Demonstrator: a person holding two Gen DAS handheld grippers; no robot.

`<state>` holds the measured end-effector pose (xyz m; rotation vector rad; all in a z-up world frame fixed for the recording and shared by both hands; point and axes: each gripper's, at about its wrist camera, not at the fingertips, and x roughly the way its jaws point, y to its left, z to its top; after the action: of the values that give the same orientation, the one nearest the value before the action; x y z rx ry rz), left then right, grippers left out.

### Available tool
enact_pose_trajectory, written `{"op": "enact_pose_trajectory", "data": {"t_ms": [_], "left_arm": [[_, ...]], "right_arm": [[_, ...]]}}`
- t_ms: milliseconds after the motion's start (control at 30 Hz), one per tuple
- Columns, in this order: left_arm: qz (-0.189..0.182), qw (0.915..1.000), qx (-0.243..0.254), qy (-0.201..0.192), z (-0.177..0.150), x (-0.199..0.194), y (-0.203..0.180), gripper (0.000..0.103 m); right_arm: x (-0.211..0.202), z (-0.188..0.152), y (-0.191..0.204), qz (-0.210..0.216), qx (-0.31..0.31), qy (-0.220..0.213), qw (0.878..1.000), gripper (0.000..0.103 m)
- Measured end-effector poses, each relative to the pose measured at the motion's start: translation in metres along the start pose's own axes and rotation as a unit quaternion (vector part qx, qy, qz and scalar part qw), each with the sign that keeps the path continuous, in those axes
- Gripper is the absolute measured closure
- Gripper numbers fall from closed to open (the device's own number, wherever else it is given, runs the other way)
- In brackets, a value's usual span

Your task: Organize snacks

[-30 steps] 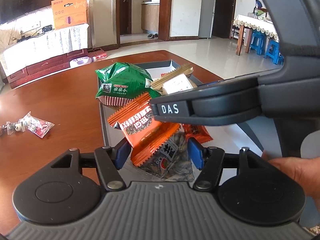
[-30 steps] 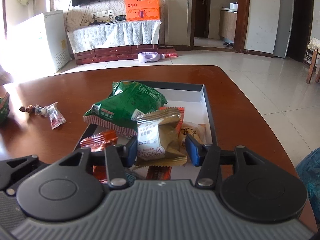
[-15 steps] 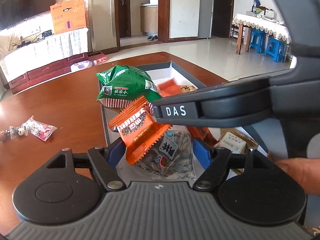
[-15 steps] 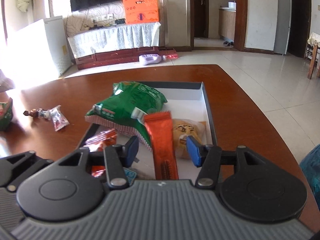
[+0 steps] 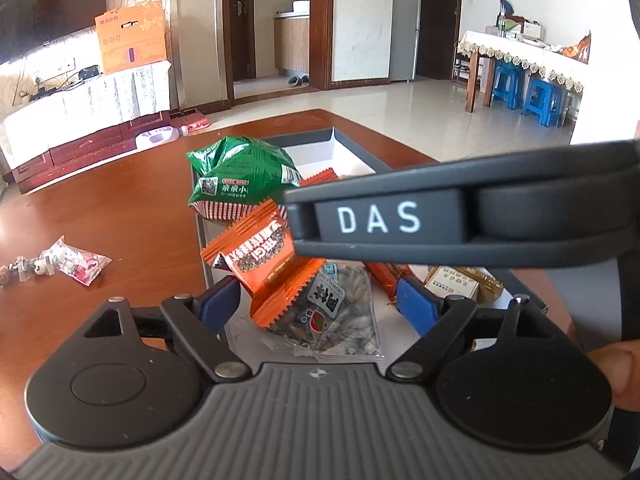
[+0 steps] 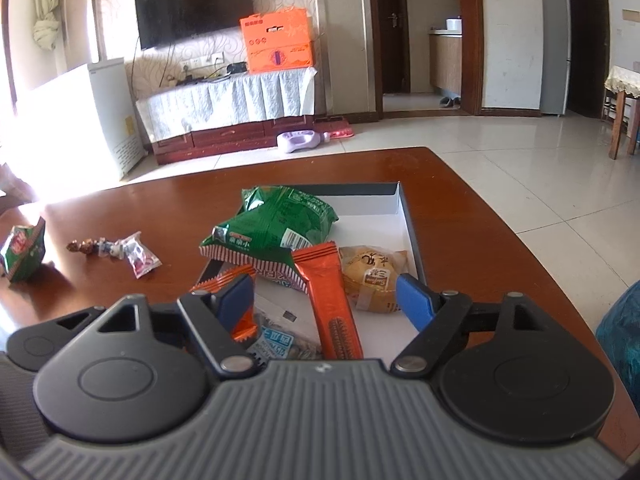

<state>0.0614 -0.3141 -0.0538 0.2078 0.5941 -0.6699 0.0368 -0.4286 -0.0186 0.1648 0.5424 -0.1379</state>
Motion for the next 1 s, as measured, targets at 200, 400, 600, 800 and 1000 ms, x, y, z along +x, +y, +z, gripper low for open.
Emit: {"op": "enact_pose_trajectory", "data": {"t_ms": [200, 400, 600, 800, 1000], "left_arm": [[0.008, 0.9997, 0.005, -0.021, 0.001, -0.01, 0.003, 0.012], [0.008, 0.9988, 0.005, -0.047, 0.004, -0.025, 0.007, 0.012], [0.012, 0.9984, 0.007, -0.054, 0.003, -0.035, 0.012, 0.012], [0.007, 0.998, 0.006, -0.062, 0.001, -0.049, 0.019, 0.012], [0.009, 0.9972, 0.023, -0.071, -0.004, -0.064, 0.025, 0.012]], "right_arm": [[-0.019, -0.003, 0.008, -0.008, -0.002, -0.019, 1.0, 0.022], [-0.04, -0.01, 0.016, -0.022, -0.004, -0.044, 0.999, 0.022], [-0.052, -0.017, 0.023, -0.027, -0.001, -0.065, 0.998, 0.023], [-0.059, -0.019, 0.037, -0.03, -0.014, -0.083, 0.996, 0.022], [-0.063, -0.022, 0.055, -0.044, -0.043, -0.101, 0.993, 0.021]]}}
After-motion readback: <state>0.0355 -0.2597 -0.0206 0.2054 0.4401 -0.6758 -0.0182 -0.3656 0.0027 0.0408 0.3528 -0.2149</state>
